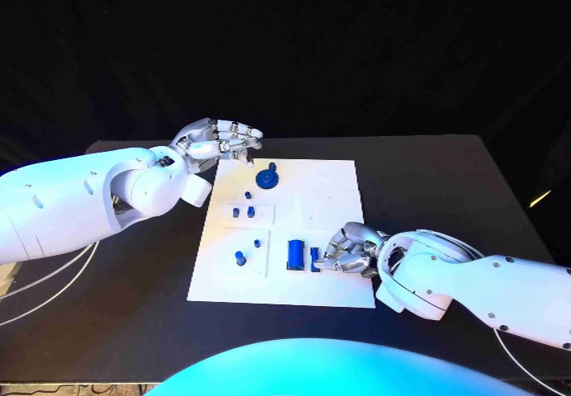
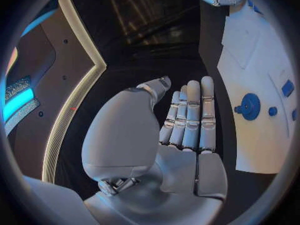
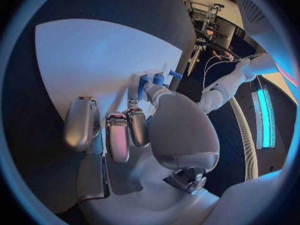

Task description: Assemble the parts on the task board

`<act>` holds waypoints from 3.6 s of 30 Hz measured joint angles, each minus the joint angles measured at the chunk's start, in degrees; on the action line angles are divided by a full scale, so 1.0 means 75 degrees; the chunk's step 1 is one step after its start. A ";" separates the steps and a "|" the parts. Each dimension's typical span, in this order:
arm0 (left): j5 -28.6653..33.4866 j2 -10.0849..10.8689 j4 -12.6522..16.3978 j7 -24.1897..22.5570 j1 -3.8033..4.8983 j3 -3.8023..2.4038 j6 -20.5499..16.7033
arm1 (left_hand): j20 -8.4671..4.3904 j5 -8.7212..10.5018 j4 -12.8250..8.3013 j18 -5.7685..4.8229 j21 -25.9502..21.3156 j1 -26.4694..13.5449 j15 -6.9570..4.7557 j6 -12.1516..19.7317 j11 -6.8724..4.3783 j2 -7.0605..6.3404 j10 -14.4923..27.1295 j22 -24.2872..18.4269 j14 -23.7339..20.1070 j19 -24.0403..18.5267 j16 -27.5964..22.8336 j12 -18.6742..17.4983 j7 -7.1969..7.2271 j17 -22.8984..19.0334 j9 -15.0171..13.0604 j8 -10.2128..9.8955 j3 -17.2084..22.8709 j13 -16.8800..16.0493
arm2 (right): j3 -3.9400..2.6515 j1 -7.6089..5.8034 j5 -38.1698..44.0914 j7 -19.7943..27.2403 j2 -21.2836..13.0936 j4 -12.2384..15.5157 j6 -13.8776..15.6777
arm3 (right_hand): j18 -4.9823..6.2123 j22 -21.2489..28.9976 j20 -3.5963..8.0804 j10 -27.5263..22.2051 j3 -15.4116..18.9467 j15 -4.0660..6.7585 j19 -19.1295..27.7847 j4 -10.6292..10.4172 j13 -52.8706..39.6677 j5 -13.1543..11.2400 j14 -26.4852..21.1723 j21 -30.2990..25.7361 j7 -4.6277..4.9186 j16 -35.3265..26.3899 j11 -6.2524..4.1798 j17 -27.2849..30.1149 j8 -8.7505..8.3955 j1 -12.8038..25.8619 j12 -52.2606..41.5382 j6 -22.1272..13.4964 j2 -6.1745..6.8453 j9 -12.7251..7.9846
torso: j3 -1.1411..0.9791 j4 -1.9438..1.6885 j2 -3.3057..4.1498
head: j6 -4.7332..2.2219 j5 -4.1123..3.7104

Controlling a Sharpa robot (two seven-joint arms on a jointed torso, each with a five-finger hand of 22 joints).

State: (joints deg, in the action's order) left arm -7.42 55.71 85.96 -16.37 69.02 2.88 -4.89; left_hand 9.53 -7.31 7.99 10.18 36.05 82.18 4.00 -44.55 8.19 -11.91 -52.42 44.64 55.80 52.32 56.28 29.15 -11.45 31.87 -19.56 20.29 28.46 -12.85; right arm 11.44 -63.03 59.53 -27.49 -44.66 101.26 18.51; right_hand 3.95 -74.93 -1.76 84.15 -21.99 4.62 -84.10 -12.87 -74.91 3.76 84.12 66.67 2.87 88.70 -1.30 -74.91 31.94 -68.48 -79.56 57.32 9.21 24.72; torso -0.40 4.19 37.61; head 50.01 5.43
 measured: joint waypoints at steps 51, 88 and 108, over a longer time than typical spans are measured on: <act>0.0230 -0.0506 -0.0701 -0.0384 -0.0023 0.0085 -0.0296 | 0.0589 0.0000 0.0498 -0.0001 -0.2386 -0.0004 0.0370 0.0210 0.0127 -0.0083 0.0169 -0.1521 -0.1048 -0.1040 -0.2611 -0.0496 0.0100 -0.1122 0.0082 0.0376 -0.0052 0.0552 | -0.0208 -0.0637 -0.3453 0.4739 -0.0468 -0.2073 0.0814 | 0.0778 0.1084 -0.0472 -0.2916 0.0580 -0.0519 0.2033 -0.0197 0.2572 0.0504 -0.1132 -0.7096 0.0647 -0.4405 0.0612 0.3612 -0.0869 -0.1274 0.5539 -0.1115 0.0141 -0.0408 | 0.0098 0.0017 -0.0256 | -0.0459 -0.0056; 0.1216 -0.1747 -0.1425 -0.1386 -0.0787 -0.0148 -0.2137 | -0.1122 0.0887 -0.0953 -0.1201 -0.4726 -0.7939 -0.0455 0.5522 -0.1015 0.1495 0.6493 -0.5813 -0.7040 -0.6584 -0.7401 -0.3800 0.1448 -0.4107 0.2481 -0.2555 -0.3567 0.1676 | -0.1038 -0.0051 -0.6744 0.6882 0.0473 -0.3337 0.1322 | -0.0306 0.9777 0.0104 -1.0583 0.2701 -0.0682 1.0727 0.1623 0.9925 -0.0397 -1.0573 -0.8823 -0.0267 -1.1723 0.0258 0.9786 -0.4113 0.6938 1.0521 -0.7201 -0.1134 -0.3141 | 0.0079 -0.0370 -0.0798 | -0.1956 -0.0559; 0.1099 -0.1464 0.0508 -0.1610 -0.1181 -0.0374 -0.4930 | -0.1282 0.0949 -0.1066 -0.1199 -0.4761 -1.0909 -0.0532 0.5885 -0.1091 0.1595 0.6961 -0.5945 -0.7412 -0.6936 -0.7478 -0.3837 0.1542 -0.4241 0.2601 -0.2679 -0.3763 0.1707 | -0.1519 0.0379 -0.7844 0.7424 -0.0003 -0.1523 0.3241 | -0.0422 0.9983 0.0233 -1.1179 0.2890 -0.0615 1.1178 0.1727 0.9981 -0.0461 -1.1178 -0.8852 -0.0385 -1.1776 0.0174 0.9979 -0.4231 0.9090 1.0562 -0.7613 -0.1227 -0.3289 | 0.0053 -0.0557 -0.0855 | -0.2084 -0.0724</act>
State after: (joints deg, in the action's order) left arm 0.82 44.74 89.77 -28.45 60.16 0.07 -41.86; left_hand -0.09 -0.20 0.00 1.19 0.34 0.36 0.01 -0.42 0.01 0.05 -0.21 0.06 0.21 0.30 0.20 0.38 0.12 0.06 -0.05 0.19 0.23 -0.05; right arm 0.04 -60.19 0.69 28.19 -44.68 89.83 42.81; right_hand 0.79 -0.05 -0.01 0.30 -0.31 0.01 -0.27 0.08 -0.05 0.30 0.28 0.28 -0.02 0.38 0.00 -0.06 0.20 -0.30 -0.34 0.22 0.01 0.05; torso -0.01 0.01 31.19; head 34.38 0.00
